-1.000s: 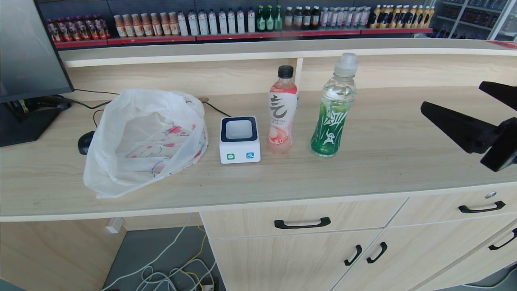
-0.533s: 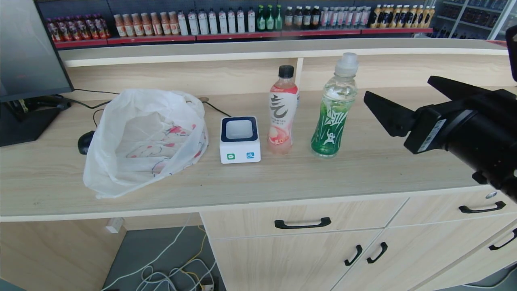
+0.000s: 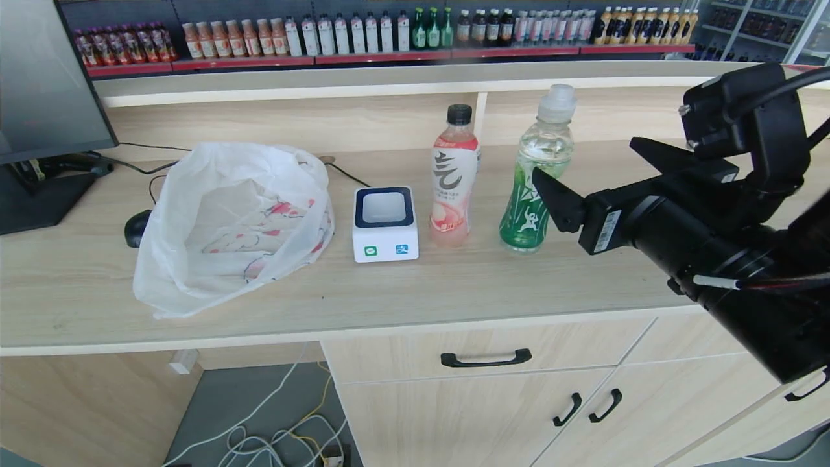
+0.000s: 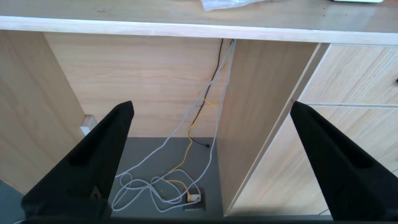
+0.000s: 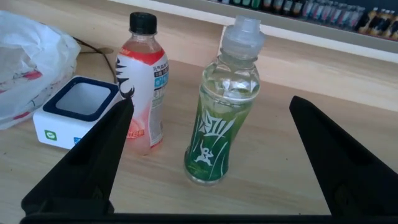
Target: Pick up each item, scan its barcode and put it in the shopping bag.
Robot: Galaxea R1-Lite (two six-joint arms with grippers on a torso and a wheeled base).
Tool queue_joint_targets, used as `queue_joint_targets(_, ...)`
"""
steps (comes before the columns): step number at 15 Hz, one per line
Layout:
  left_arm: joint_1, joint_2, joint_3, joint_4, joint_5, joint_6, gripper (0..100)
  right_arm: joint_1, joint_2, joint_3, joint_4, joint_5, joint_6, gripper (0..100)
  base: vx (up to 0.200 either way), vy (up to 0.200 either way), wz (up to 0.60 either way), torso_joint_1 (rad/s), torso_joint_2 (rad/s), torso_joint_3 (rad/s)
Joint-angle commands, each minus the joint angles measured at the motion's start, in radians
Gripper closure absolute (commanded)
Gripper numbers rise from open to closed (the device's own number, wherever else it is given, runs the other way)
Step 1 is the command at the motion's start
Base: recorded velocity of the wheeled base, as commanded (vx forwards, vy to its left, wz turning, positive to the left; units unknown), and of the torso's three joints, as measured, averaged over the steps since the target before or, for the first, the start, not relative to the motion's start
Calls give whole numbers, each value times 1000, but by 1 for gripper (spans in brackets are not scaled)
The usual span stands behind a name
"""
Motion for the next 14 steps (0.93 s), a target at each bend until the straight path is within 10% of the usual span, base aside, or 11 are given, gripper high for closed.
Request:
queue_joint_targets(1, 0, 0, 0, 0, 0, 0, 0, 0, 24, 0, 0, 0, 1, 0, 0, 0, 0, 0, 0, 0)
queue_joint_targets(14, 0, 0, 0, 0, 0, 0, 0, 25, 251, -58, -172, -1, 43, 0, 0, 0, 0, 0, 0, 0)
